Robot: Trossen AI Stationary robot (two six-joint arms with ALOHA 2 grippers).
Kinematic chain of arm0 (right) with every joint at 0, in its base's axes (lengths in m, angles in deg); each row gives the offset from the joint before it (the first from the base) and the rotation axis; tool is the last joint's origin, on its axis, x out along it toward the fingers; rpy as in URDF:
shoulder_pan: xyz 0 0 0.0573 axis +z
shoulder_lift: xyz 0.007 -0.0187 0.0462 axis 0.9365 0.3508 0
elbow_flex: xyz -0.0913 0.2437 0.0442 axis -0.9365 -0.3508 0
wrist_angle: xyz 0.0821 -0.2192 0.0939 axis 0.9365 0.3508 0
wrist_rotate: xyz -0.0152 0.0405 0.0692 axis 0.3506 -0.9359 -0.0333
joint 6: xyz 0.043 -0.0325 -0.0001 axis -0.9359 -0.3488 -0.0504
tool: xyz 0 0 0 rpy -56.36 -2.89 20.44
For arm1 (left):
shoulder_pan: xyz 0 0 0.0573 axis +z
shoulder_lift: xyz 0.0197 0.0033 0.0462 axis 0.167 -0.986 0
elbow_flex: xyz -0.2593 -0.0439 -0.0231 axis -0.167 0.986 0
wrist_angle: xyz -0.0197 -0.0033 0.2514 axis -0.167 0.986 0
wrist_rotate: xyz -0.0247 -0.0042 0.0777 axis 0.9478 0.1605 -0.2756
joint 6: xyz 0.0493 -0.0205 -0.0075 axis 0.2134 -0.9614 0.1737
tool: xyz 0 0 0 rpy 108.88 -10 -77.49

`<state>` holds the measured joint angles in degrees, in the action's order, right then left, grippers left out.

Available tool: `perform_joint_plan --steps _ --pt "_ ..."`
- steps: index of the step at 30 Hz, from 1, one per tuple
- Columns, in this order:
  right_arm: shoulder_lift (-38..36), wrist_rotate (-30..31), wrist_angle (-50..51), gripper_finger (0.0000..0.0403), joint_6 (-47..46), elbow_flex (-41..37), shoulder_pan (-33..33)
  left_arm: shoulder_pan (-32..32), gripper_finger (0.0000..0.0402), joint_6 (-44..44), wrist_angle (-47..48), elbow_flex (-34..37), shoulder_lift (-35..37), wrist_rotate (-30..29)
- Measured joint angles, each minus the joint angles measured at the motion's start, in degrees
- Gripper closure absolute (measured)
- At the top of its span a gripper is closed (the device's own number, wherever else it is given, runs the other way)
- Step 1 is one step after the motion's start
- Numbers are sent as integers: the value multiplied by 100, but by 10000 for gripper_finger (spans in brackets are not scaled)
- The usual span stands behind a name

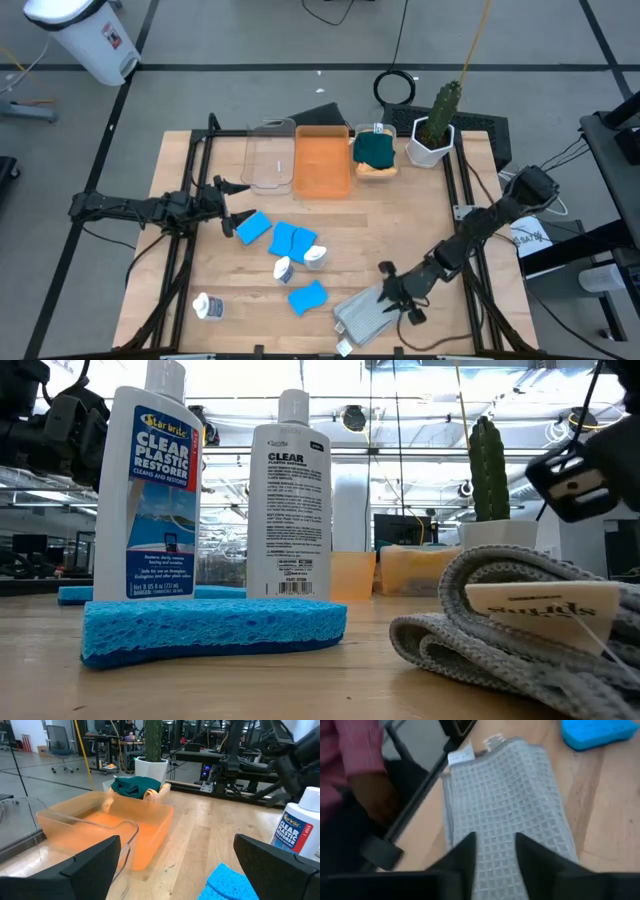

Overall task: Pick & Place Kitchen Items
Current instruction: Put the gray microfiber cloth into the white bin

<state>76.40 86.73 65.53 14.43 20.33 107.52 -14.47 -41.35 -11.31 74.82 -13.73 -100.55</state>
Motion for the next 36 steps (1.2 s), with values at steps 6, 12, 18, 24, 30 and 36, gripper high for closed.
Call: perform_joint_plan --steps 6,12,18,24,30,36 --pt "198 69 737 388 -7 53 -122 0 7 0 1 1 -2 1" --pt "166 481 2247 398 -162 83 -413 1 7 0 -1 1 0 -1" --pt "-131 1202 2694 398 399 55 -962 1 7 0 -2 1 0 1" --pt "-800 1869 2662 396 531 38 -1387 1 7 0 3 1 -2 -1" --pt "-1749 2038 2792 348 -1031 40 -1657 -1 7 0 1 0 -1 -1" --pt "-2313 759 3332 228 -2878 46 -2220 -1 7 0 -1 1 -2 1"
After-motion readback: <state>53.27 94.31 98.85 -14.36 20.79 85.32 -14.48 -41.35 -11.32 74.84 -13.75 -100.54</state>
